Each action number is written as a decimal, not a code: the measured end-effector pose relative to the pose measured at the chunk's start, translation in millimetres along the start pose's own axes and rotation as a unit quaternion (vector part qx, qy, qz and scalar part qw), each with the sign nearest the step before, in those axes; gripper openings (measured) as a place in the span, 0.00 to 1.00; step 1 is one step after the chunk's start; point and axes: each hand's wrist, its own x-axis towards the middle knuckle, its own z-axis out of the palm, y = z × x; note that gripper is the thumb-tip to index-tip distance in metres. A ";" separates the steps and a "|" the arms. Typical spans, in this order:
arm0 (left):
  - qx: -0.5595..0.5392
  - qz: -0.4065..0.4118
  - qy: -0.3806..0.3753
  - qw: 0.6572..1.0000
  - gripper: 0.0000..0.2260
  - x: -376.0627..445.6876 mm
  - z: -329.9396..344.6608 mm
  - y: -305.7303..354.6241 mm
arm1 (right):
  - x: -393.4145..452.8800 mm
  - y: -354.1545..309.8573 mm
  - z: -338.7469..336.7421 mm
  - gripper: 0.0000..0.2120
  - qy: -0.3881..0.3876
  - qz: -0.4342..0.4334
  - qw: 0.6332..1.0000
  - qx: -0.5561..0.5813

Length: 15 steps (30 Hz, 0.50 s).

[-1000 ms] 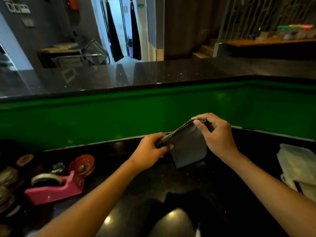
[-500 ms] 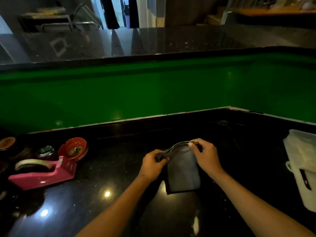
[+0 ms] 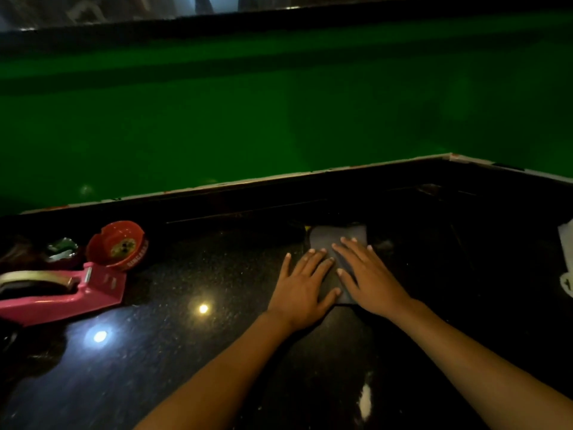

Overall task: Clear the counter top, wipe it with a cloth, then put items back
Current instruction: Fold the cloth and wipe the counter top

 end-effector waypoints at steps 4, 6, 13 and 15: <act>-0.006 -0.028 -0.009 1.000 0.29 25.6 -6.5 1.2 | 28.6 6.7 -14.7 0.25 -0.034 0.022 0.999 -0.027; -0.014 -0.035 -0.024 0.999 0.29 30.4 -9.9 3.1 | 34.7 4.2 -17.9 0.25 -0.046 0.034 0.998 -0.031; -0.037 -0.082 -0.014 0.996 0.27 -20.9 -33.4 -9.4 | 17.0 -26.4 -21.8 0.27 -0.050 0.024 0.998 -0.014; -0.062 -0.134 0.000 0.989 0.26 -54.7 -47.7 -19.8 | 11.7 -44.2 -24.6 0.27 -0.046 -0.008 0.999 0.024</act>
